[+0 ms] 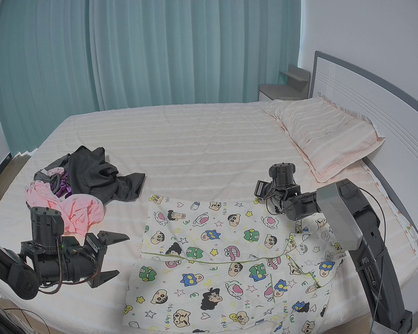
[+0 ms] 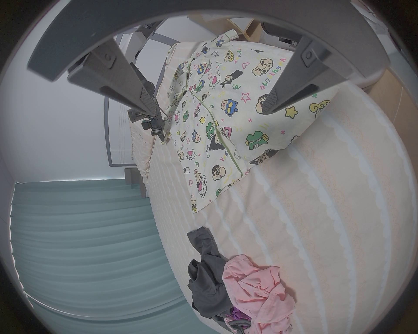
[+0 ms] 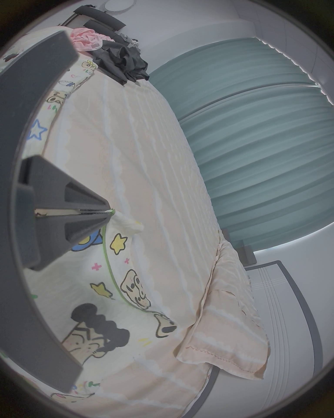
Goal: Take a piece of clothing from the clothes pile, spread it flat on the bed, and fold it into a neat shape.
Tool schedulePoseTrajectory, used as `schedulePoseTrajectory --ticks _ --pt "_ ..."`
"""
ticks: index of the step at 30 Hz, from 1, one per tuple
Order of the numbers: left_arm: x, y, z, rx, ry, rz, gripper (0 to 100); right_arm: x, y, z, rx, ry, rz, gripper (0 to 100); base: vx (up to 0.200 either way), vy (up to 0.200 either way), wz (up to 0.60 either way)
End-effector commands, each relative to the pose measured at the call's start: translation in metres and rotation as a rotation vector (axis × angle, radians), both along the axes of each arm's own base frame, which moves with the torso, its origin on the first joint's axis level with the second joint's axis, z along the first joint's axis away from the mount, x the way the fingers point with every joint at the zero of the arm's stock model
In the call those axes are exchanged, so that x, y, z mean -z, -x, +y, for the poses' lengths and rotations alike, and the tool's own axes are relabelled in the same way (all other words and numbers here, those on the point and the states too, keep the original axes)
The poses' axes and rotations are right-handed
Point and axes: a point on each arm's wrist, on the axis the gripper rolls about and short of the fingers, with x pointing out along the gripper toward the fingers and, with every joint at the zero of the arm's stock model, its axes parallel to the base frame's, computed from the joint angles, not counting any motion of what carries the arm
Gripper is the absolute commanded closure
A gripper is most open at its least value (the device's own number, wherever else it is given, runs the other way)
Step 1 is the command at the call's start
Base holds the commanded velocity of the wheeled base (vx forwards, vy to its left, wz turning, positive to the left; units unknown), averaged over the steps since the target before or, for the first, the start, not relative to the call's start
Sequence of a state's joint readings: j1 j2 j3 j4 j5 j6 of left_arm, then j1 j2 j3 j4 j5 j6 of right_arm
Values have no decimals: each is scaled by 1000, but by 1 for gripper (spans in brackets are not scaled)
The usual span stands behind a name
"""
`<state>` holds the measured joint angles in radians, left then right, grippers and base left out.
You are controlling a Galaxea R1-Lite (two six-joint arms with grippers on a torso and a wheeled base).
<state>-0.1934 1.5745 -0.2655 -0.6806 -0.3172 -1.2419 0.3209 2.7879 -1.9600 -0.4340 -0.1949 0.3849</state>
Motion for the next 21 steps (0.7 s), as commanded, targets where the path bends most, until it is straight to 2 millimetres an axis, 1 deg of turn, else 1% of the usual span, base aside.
schedulePoseTrajectory --ticks 1,5,11,12,17,20,21 --pt "0 0 0 0 1 -1 0 -10 1 5 -9 -7 -20 100 0 0 0" --pt "0 0 0 0 1 -1 0 -10 3 10 -19 -9 -21 100 0 0 0" --pt "0 0 0 0 1 -1 0 -11 2 11 -19 -10 -26 100 0 0 0" --pt "0 0 0 1 0 -1 0 -12 2 11 -18 -12 -32 0 0 0 0" --pt "0 0 0 0 1 -1 0 -13 3 12 -21 -12 -32 0 0 0 0" --pt "0 0 0 0 1 -1 0 -17 2 8 -11 -15 -37 0 0 0 0" --pt "0 0 0 0 1 -1 0 -22 1 3 1 -16 -41 0 0 0 0"
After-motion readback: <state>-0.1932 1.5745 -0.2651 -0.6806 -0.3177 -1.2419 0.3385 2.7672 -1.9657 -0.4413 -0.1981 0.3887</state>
